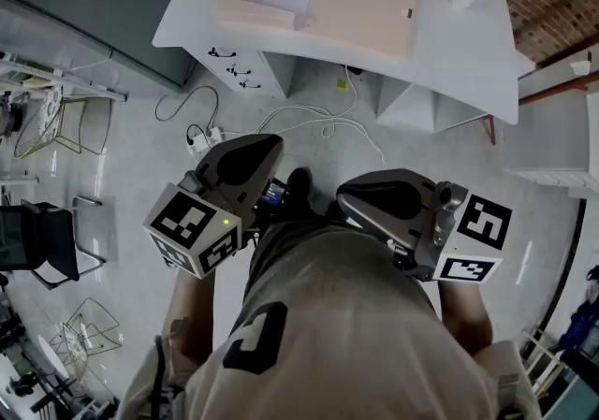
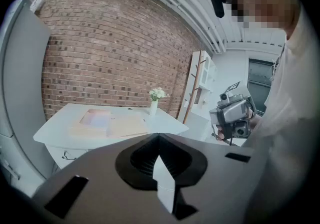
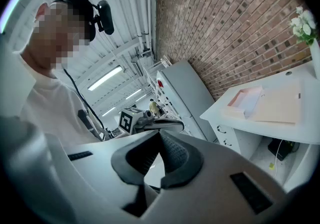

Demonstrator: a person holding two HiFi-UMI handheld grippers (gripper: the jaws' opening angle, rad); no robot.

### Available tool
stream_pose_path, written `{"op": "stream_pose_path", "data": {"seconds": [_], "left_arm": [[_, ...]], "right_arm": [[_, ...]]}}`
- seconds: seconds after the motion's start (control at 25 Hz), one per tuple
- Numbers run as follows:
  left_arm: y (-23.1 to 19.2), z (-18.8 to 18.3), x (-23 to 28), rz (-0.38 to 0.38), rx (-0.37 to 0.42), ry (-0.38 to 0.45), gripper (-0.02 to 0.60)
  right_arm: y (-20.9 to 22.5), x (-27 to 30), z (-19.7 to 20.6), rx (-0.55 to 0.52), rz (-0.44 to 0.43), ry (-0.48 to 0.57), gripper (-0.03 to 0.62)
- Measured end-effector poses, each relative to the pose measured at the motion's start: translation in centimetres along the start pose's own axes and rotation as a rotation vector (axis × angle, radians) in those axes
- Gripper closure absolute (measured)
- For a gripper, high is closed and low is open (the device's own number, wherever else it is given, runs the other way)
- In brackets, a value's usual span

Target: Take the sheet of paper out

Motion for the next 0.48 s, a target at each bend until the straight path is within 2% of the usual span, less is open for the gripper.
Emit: {"op": "stream_pose_path", "data": {"seconds": [0.48], "left_arm": [[-4.0, 0.4, -1.5, 0.028, 0.015, -0.003, 0.568]], "right_arm": [[0.5, 4.4, -1.1, 0.029, 0.049, 0.003, 0.570]]}}
Point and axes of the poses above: the fingertips, and each gripper's own axes: x forward along the fingers, y to its right, z out of its underside, the point moved 4 cm from there along -x, backward along the fingers, and after that the axes turned 4 degrees about -y, right-handed, at the moved point
